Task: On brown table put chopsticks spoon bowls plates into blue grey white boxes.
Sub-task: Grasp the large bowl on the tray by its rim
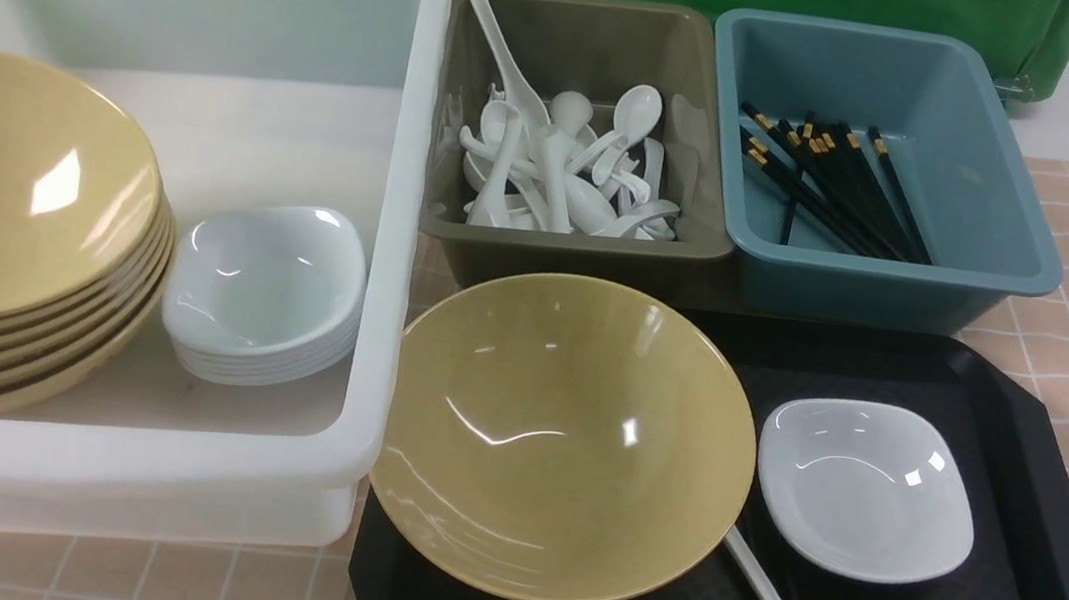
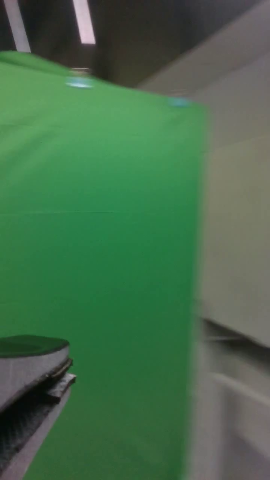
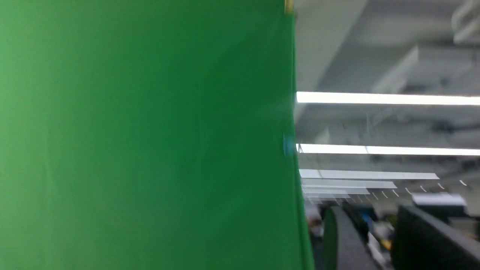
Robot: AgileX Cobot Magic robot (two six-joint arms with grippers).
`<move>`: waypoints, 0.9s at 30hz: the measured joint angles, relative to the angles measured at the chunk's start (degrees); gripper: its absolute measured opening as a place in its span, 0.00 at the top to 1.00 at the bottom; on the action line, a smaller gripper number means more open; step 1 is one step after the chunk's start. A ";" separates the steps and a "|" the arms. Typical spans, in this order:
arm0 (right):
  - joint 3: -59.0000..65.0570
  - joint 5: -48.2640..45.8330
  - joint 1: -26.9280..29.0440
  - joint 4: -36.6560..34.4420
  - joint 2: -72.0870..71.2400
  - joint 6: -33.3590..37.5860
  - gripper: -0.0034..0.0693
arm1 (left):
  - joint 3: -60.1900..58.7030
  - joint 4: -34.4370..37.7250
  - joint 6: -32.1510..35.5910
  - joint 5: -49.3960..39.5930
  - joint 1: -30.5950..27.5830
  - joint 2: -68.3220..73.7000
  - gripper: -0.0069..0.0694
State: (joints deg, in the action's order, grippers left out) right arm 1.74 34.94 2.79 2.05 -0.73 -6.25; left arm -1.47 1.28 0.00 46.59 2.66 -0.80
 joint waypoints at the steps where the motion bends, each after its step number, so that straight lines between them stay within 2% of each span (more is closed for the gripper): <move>1: 0.00 2.94 0.00 0.00 0.00 -6.36 0.63 | 0.00 0.00 -1.36 5.96 0.00 -0.06 0.91; 4: 0.00 4.22 0.00 -1.40 0.00 -13.47 0.63 | 0.05 1.43 -4.48 8.23 0.00 -0.12 0.91; 5: 0.00 4.22 0.00 -1.40 0.00 -13.70 0.63 | 0.05 1.43 -4.70 7.98 0.00 -0.12 0.91; 7: 0.00 4.68 0.00 -2.05 0.00 -14.94 0.63 | 3.38 2.32 -7.25 1.02 0.00 -0.12 0.91; 8: -0.21 4.34 0.00 -2.05 0.00 -14.94 0.63 | 3.86 2.26 -7.25 0.29 0.00 -0.12 0.91; 10: -3.45 0.15 0.00 -2.05 0.07 -13.48 0.66 | 11.66 0.30 -7.87 -9.99 0.00 -0.07 0.91; 13: -13.76 -11.08 0.00 -2.36 2.53 -4.76 0.77 | 25.00 -1.28 -8.00 -27.18 0.00 3.59 0.91; 14: -14.38 -11.70 0.00 -2.36 2.82 -3.31 0.78 | 25.78 -1.28 -8.00 -28.22 0.00 4.01 0.91; 16: -21.77 -20.44 0.00 -2.05 7.49 6.98 0.88 | 33.88 -1.76 -6.90 -38.48 0.00 11.00 0.91; 17: -21.77 -20.44 0.00 -2.05 7.49 6.98 0.88 | 34.69 -1.82 -6.84 -39.52 0.00 12.24 0.91; 19: -27.99 -31.20 0.00 -2.05 13.35 17.73 0.90 | 37.75 -1.88 -6.44 -44.77 0.00 20.63 0.91; 20: -28.34 -32.14 0.00 -2.05 13.77 18.47 0.90 | 37.91 -1.88 -6.44 -44.77 0.00 20.63 0.91; 23: -30.72 -46.47 0.00 -2.05 21.03 27.50 0.90 | 40.72 0.54 -6.67 -56.68 0.55 31.02 0.91; 27: -30.04 -57.45 0.00 -3.56 31.05 27.72 0.90 | 44.36 5.48 -4.76 -72.29 2.94 41.16 0.91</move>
State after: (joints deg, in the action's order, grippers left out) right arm -28.30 -22.50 2.79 -1.52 30.32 21.47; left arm 42.89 6.76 -4.76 -25.70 5.59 40.36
